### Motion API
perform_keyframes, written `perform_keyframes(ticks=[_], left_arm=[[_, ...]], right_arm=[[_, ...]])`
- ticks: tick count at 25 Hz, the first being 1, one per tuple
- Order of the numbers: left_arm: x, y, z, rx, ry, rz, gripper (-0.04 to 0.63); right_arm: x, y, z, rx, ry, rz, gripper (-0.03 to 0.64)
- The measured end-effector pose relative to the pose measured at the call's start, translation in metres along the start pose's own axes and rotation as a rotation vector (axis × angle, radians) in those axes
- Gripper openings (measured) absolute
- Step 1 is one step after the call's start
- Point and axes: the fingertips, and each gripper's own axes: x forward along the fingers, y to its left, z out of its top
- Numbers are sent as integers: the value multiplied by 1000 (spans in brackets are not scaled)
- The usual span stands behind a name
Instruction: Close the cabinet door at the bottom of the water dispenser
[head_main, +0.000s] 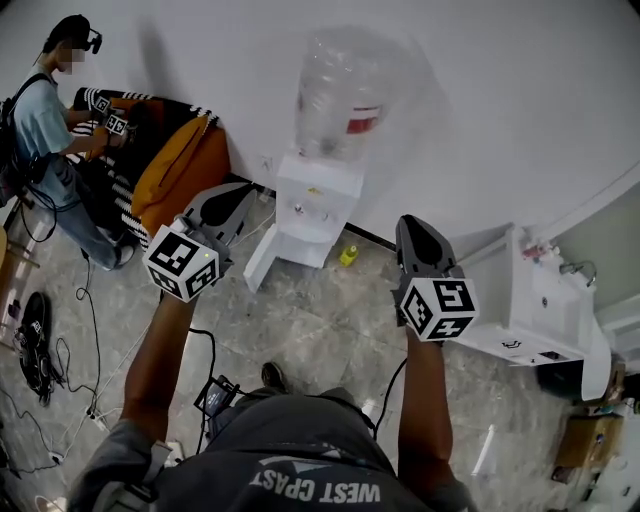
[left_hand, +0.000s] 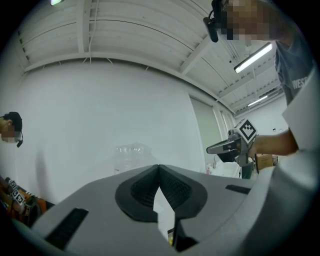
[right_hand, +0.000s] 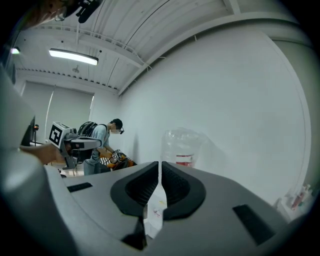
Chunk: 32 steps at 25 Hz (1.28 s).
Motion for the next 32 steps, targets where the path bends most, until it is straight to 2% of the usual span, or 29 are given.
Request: perform_keyframes(ticks=[9, 14, 25, 32], left_arm=[[14, 33, -11, -10, 23, 1, 15], [28, 50, -32, -16, 68, 23, 15], [78, 86, -122, -87, 204, 68, 16], [103, 111, -202, -165, 304, 103, 16]], right_arm=[[40, -11, -1, 9, 13, -10, 31], [72, -29, -19, 39, 30, -4, 31], [155, -75, -84, 82, 117, 22, 32], [200, -100, -144, 114, 204, 25, 32]])
